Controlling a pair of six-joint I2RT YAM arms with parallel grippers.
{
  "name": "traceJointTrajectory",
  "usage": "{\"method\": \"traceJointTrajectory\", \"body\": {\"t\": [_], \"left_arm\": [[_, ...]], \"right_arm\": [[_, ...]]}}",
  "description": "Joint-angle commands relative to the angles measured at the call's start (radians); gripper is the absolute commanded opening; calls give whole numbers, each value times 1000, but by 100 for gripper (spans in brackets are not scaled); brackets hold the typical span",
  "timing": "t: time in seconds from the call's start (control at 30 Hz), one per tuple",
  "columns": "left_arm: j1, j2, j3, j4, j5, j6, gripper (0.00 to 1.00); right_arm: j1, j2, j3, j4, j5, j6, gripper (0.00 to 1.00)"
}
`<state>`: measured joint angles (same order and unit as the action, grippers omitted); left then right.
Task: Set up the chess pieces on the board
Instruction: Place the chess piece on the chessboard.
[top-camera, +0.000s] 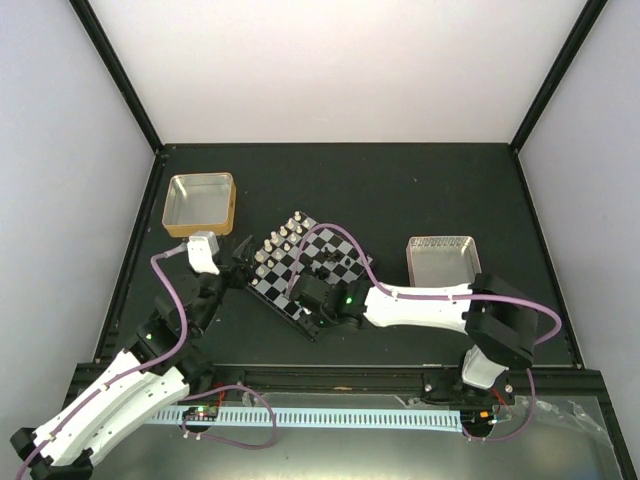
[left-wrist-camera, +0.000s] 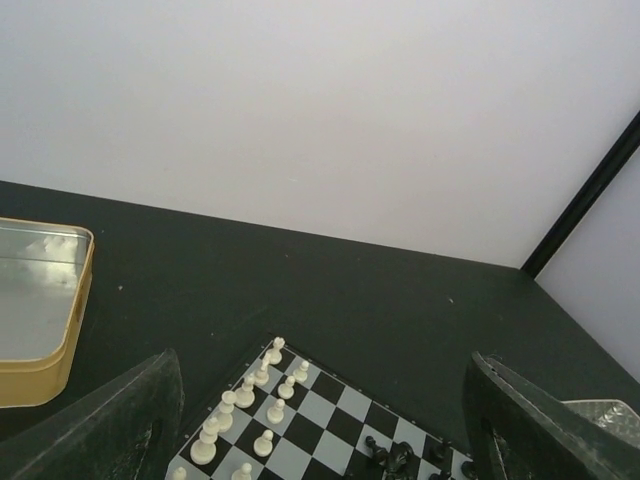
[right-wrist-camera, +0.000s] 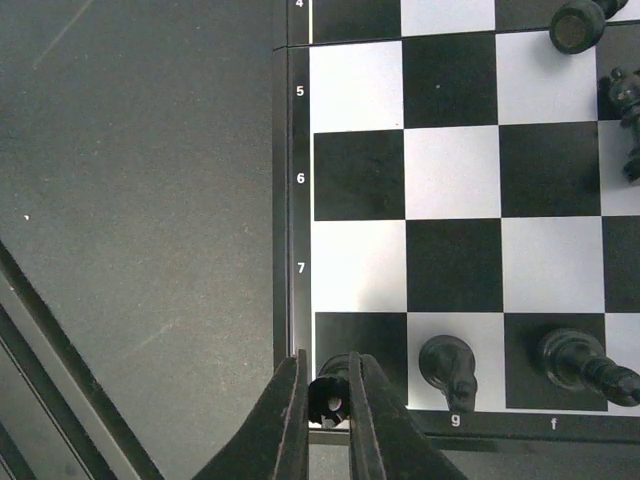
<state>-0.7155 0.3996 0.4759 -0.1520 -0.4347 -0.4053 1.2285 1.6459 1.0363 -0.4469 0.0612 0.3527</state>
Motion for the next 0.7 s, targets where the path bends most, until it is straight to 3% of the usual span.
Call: {"method": "traceJointTrajectory", "body": {"t": [0.0, 0.67], "left_arm": [[0, 10, 35, -25, -11, 4, 79], [-1, 11, 17, -24, -4, -3, 79]], "right_arm": [[3, 31, 35, -3, 27, -7, 10], [4, 72, 26, 5, 41, 21, 21]]}}
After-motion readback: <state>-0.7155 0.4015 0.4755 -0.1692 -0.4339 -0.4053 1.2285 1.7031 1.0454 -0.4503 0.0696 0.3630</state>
